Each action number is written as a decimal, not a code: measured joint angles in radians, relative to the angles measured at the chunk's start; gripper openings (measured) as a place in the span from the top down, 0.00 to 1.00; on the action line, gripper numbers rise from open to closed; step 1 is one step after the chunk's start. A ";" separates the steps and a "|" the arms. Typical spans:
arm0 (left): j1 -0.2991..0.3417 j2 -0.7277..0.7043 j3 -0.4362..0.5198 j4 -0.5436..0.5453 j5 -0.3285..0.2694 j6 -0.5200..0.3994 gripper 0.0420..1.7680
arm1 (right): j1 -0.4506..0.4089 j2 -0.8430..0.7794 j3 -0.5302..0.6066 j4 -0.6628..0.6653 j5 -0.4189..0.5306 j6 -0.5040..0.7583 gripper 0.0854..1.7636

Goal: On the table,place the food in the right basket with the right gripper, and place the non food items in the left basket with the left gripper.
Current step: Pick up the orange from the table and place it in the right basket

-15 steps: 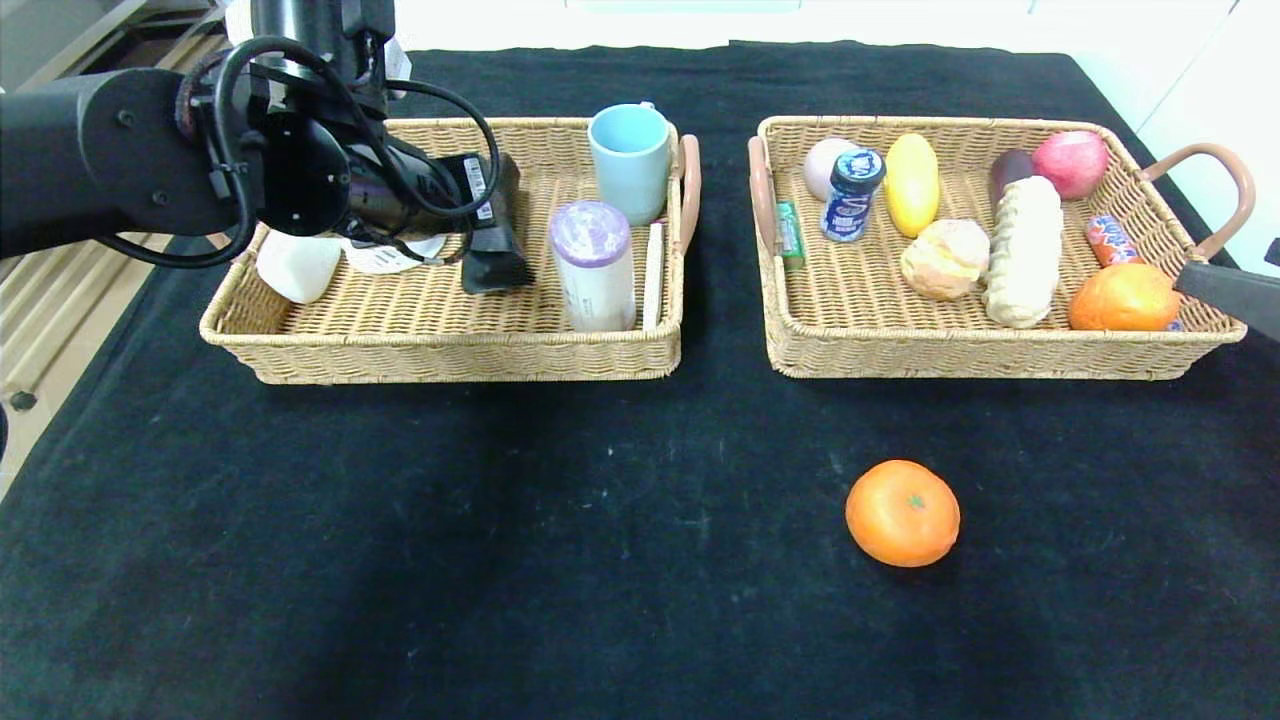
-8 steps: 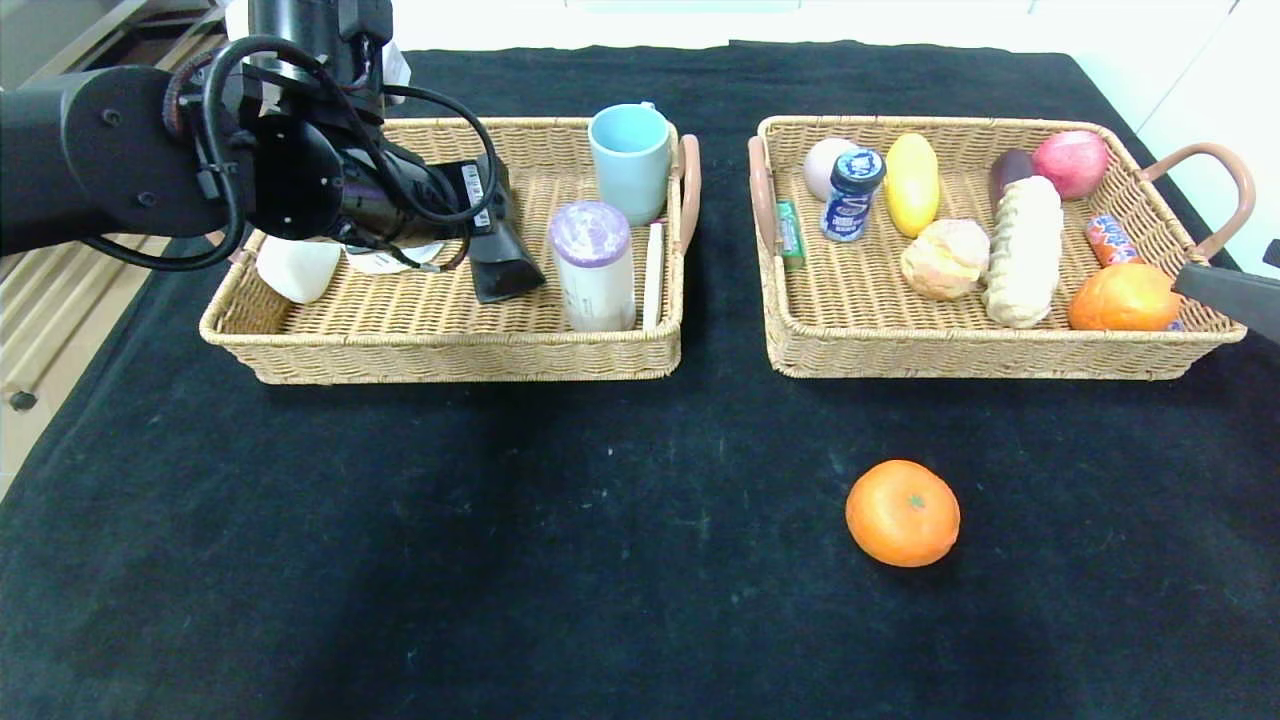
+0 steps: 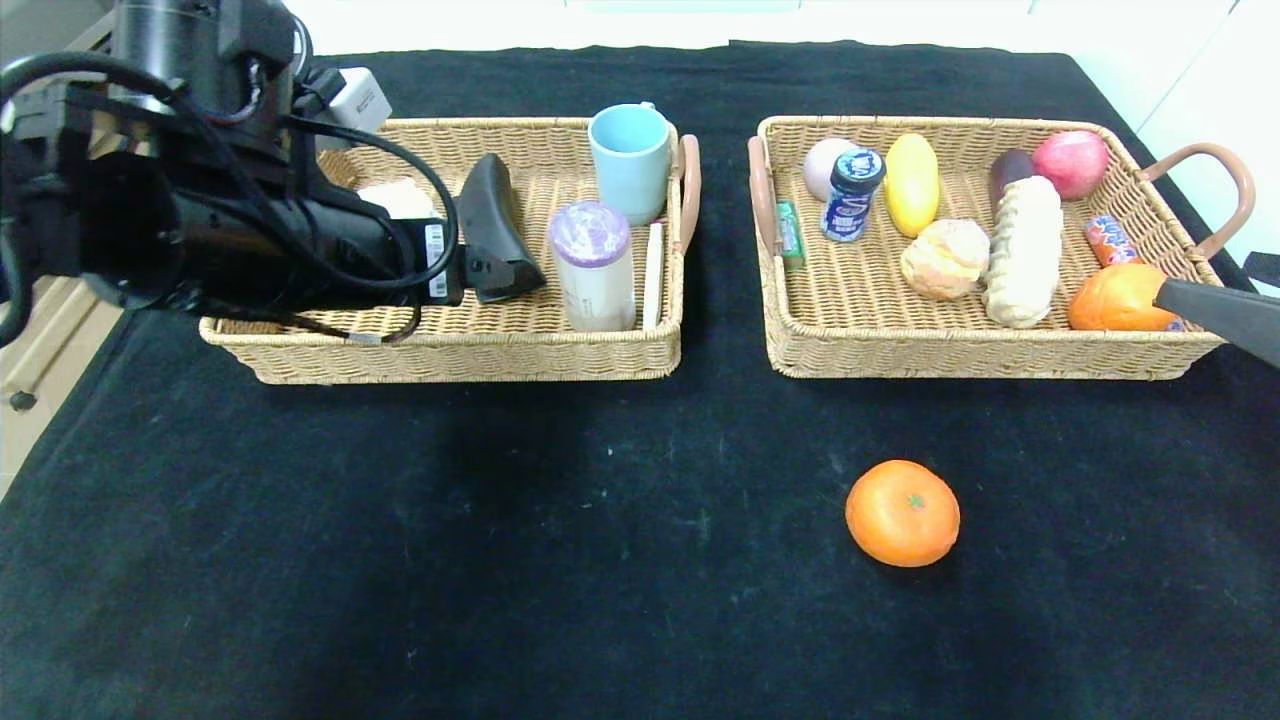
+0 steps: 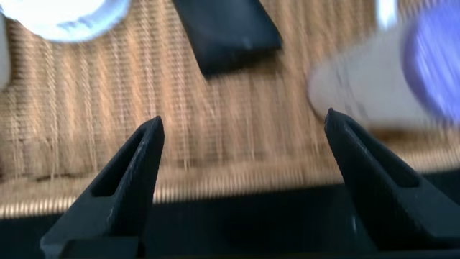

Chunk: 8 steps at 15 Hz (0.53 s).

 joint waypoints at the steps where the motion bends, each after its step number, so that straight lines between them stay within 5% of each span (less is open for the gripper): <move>1: -0.004 -0.059 0.074 -0.001 -0.049 0.037 0.08 | 0.013 0.001 0.000 0.023 0.000 0.000 0.03; 6: -0.018 -0.383 0.454 -0.006 -0.379 0.311 0.05 | 0.100 0.027 -0.004 0.080 -0.073 -0.001 0.03; 8: -0.042 -0.465 0.560 -0.006 -0.457 0.395 0.05 | 0.146 0.035 -0.001 0.085 -0.111 0.000 0.03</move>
